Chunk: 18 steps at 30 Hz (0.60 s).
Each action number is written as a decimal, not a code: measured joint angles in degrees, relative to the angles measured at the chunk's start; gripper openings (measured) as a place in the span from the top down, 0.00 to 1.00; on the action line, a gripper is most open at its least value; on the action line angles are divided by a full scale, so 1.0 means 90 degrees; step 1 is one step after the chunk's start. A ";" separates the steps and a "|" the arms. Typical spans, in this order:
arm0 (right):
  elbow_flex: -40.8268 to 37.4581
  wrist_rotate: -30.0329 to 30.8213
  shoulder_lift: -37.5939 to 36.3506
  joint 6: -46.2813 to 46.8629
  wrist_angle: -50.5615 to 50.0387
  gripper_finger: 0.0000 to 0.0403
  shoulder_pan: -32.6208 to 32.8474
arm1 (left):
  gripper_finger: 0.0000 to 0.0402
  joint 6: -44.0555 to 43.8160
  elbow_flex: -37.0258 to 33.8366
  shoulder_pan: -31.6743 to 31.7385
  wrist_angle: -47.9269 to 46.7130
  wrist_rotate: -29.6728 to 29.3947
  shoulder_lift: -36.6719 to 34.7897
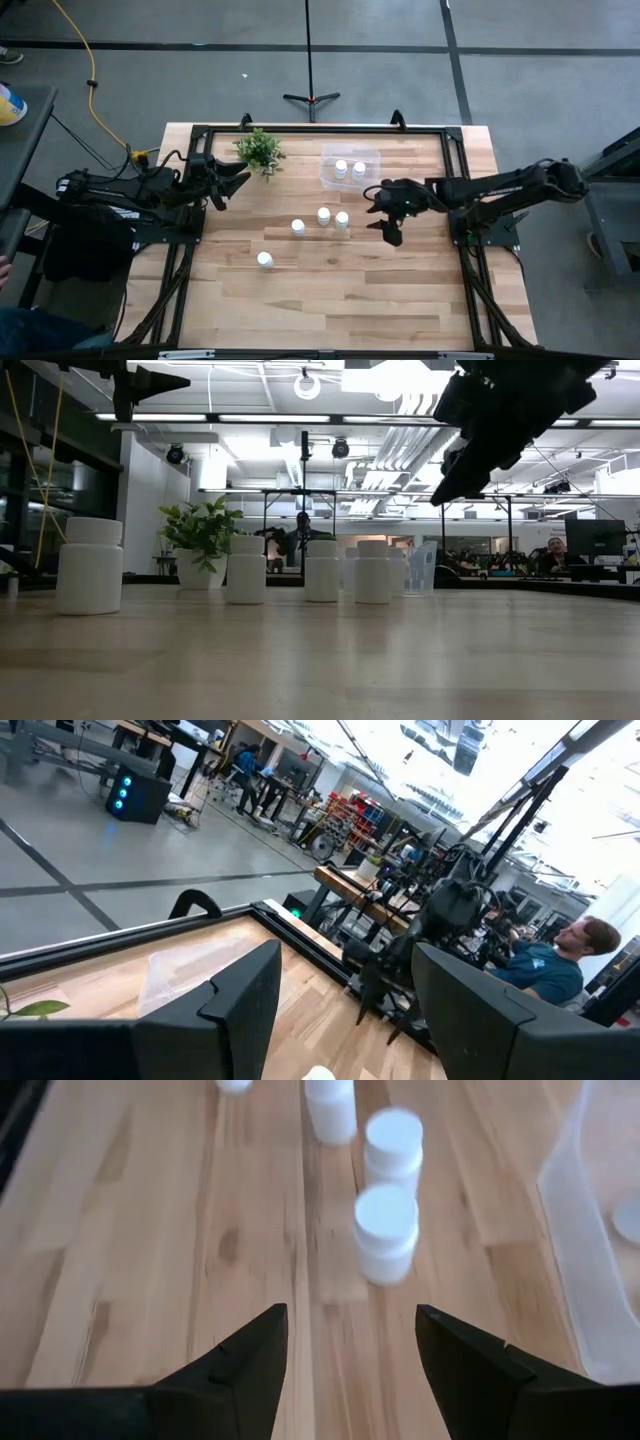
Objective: Pick and place pill bottles into a basket
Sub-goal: Put the white pill bottle into the transparent container
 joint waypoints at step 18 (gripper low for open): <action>-0.0175 0.0925 0.1128 -0.0219 0.2128 0.24 0.0435 | 0.35 0.0009 0.0001 -0.0001 0.0000 0.0020 0.0000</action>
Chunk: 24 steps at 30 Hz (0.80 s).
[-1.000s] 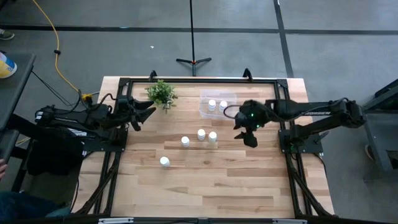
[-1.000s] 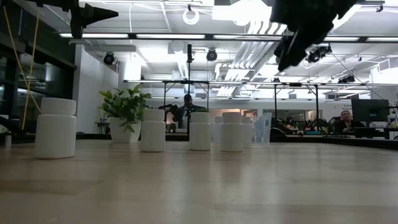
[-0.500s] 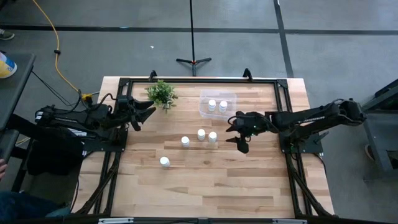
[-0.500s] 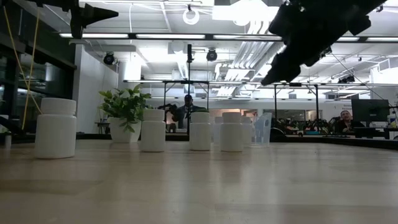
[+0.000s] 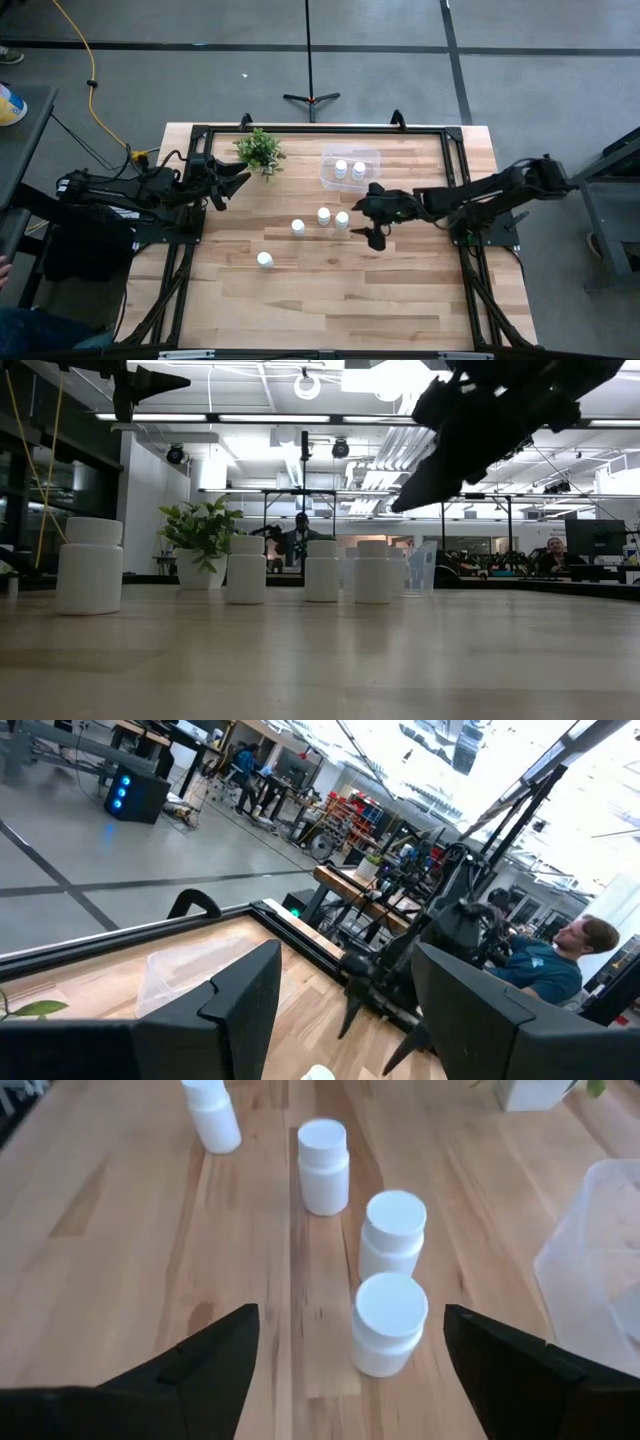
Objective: Pick and place pill bottles into a basket
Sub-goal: Put the white pill bottle into the transparent container
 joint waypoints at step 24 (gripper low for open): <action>0.0007 0.0741 0.1876 0.0022 0.1820 0.24 -0.0007 | 0.35 0.0003 0.0000 0.0001 -0.0002 0.0002 0.0001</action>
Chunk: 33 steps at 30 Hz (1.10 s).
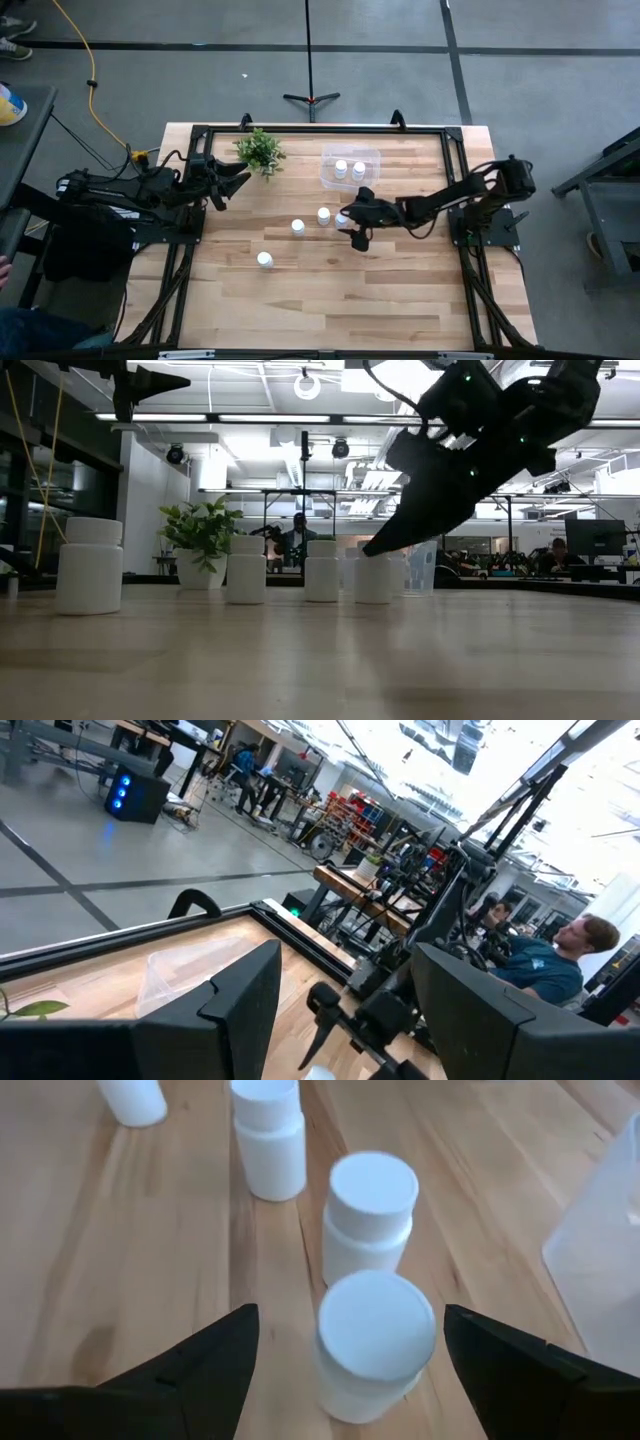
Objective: Pick and place pill bottles into a basket
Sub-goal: Put the white pill bottle into the transparent container
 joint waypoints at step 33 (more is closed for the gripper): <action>0.0005 0.0074 0.0088 0.0155 -0.0021 0.43 -0.0002 | 0.35 -0.0002 0.0001 -0.0001 0.0000 -0.0004 -0.0001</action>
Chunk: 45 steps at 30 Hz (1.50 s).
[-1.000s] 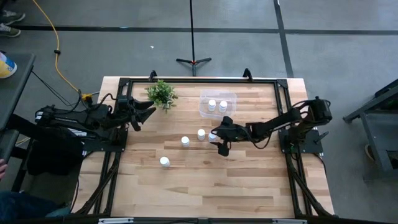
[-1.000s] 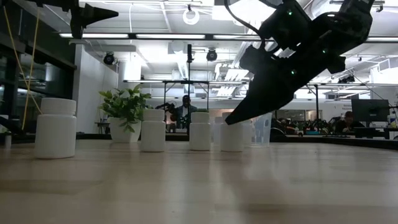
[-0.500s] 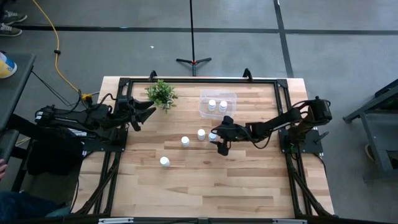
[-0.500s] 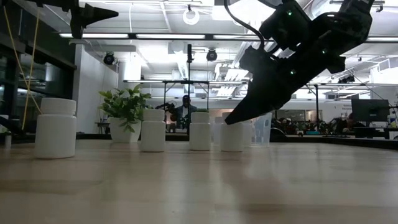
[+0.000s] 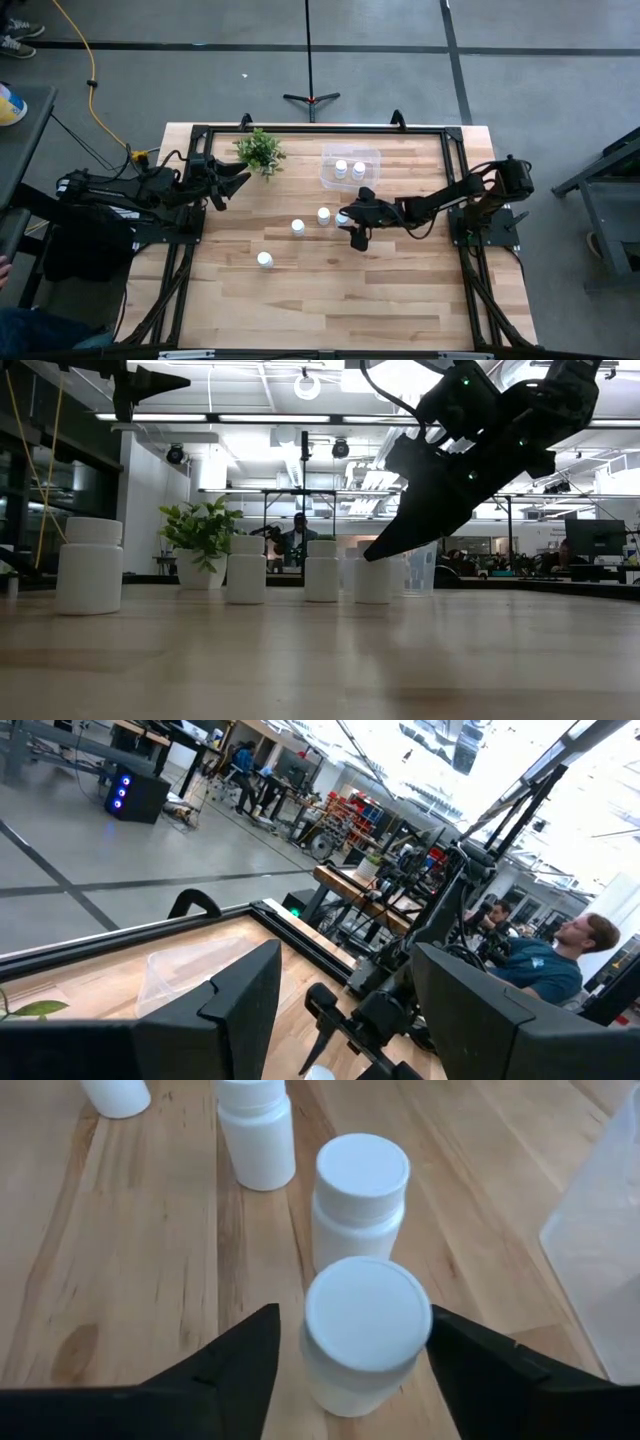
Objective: Pick and place pill bottles into a basket
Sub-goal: Put the white pill bottle into the transparent container
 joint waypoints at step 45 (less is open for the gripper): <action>0.0007 0.0000 0.0000 -0.0002 0.0049 0.65 0.0001 | 0.35 0.0000 0.0001 -0.0001 0.0000 -0.0001 0.0001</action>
